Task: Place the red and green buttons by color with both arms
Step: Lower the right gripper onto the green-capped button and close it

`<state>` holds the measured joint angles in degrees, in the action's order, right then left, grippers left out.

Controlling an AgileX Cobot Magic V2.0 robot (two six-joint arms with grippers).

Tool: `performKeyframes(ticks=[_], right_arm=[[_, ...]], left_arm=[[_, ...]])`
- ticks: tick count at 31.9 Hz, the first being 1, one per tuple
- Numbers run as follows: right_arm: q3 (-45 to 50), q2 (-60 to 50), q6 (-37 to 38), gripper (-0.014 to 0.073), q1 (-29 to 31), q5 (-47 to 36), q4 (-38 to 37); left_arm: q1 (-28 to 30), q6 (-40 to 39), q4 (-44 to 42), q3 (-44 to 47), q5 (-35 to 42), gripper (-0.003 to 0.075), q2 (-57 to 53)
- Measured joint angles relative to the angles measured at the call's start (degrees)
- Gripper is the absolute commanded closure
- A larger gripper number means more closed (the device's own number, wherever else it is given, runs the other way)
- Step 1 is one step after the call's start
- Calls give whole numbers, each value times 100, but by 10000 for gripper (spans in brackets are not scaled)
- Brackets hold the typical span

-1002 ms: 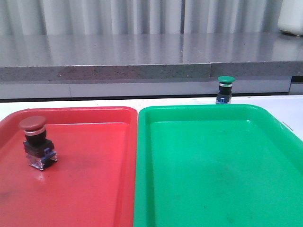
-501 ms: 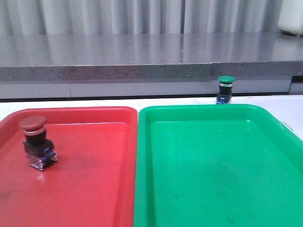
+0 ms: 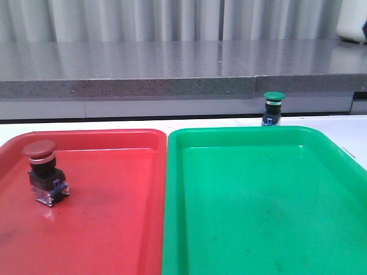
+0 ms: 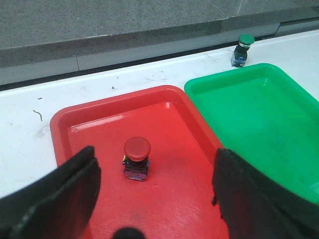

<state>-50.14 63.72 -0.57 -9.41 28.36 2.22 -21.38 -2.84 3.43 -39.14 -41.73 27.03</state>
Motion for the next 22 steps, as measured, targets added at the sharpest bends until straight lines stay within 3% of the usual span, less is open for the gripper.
performKeyframes(ticks=[22], right_arm=[[-3061,4012,0,31,-30,-154,268]], left_arm=[[0,0,0,0,0,248,0]])
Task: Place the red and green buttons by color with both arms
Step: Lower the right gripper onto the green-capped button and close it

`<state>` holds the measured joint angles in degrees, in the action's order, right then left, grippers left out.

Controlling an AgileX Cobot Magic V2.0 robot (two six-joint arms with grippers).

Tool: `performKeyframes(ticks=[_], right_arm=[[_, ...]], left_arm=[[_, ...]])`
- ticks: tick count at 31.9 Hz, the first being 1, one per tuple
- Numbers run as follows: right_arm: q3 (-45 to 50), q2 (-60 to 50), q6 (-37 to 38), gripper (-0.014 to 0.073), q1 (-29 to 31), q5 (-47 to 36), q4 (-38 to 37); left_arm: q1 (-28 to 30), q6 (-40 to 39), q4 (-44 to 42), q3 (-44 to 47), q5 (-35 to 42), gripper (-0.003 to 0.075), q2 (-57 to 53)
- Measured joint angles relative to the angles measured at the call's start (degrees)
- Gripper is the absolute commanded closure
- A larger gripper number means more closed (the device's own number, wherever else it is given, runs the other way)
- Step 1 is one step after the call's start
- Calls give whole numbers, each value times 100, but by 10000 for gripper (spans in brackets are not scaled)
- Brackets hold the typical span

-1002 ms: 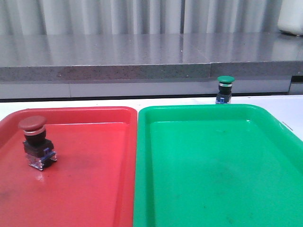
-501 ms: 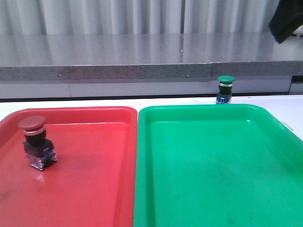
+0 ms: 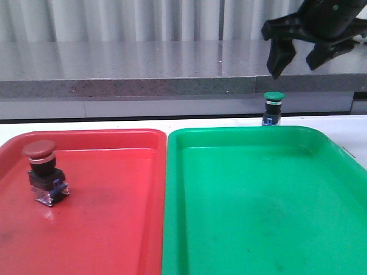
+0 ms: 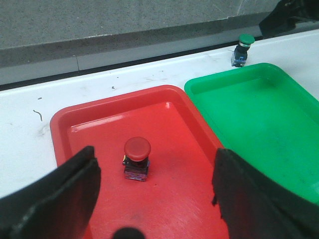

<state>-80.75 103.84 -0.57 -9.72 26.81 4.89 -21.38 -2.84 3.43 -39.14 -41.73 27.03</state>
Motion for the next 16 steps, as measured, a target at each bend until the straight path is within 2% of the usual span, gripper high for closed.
performKeyframes(ticks=[16], right_arm=[[-823,1489,0,54,0,-686,22]], left_arm=[[0,0,0,0,0,248,0]])
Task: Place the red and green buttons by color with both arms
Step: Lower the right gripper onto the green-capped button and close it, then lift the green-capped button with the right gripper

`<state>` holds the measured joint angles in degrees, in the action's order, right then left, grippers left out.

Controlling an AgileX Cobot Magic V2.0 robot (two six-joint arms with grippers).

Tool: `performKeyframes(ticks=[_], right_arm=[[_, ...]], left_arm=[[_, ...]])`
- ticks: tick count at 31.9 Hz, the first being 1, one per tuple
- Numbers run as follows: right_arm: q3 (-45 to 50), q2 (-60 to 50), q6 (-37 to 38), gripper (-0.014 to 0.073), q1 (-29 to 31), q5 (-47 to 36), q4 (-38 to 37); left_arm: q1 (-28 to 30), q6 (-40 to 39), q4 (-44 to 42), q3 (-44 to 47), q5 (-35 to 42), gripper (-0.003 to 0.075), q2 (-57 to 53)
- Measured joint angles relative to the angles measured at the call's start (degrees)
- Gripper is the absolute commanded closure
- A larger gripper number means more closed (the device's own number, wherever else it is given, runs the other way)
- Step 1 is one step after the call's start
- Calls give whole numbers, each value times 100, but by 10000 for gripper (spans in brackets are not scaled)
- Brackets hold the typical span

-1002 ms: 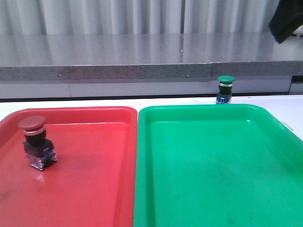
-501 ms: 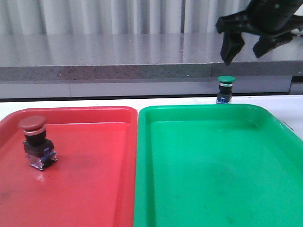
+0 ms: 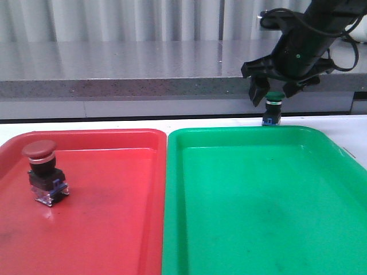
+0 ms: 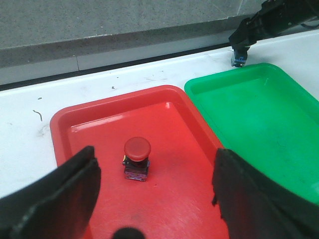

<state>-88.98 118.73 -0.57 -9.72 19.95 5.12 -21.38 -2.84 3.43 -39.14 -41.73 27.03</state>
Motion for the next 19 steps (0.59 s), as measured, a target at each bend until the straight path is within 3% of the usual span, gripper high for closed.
performKeyframes(ticks=[8,19], right_arm=[[-28,244,0,289,0,-145,0],[-28,65,0,328,0,-16,0]], left_arm=[[0,0,0,0,0,248,0],[0,0,0,0,0,248,0]])
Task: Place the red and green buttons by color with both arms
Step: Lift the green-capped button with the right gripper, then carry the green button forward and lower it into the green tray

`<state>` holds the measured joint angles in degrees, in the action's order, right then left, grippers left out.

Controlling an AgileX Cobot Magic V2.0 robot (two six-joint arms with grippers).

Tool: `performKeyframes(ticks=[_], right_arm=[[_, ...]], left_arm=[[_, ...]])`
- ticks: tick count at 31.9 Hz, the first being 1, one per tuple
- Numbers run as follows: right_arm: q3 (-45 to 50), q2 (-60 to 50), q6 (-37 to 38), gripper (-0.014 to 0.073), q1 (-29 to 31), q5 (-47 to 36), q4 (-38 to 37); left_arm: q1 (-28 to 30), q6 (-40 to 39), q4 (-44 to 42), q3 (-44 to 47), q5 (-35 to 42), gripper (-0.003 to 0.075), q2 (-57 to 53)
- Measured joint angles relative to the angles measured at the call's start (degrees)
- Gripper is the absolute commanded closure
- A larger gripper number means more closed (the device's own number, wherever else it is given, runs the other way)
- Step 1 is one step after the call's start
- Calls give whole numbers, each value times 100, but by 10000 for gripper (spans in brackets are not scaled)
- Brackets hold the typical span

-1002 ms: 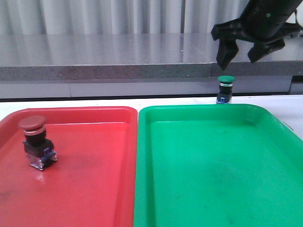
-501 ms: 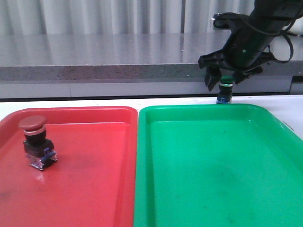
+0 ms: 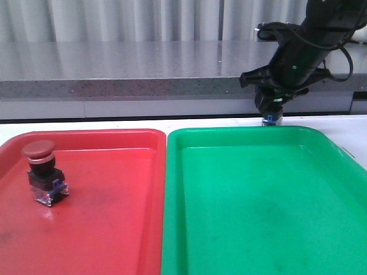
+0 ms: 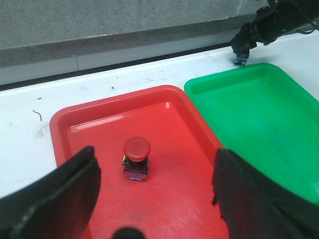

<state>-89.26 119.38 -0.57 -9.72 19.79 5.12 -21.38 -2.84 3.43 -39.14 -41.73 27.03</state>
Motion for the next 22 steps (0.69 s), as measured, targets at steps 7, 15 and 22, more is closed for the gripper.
performKeyframes(ticks=[7,15,22], right_arm=[[0,-643,0,328,0,480,0],[163,-1541,0,328,-51,1225,0],[1257,-2482,0,328,-311,988,0]], left_arm=[[0,0,0,0,0,248,0],[0,0,0,0,0,248,0],[0,0,0,0,0,248,0]])
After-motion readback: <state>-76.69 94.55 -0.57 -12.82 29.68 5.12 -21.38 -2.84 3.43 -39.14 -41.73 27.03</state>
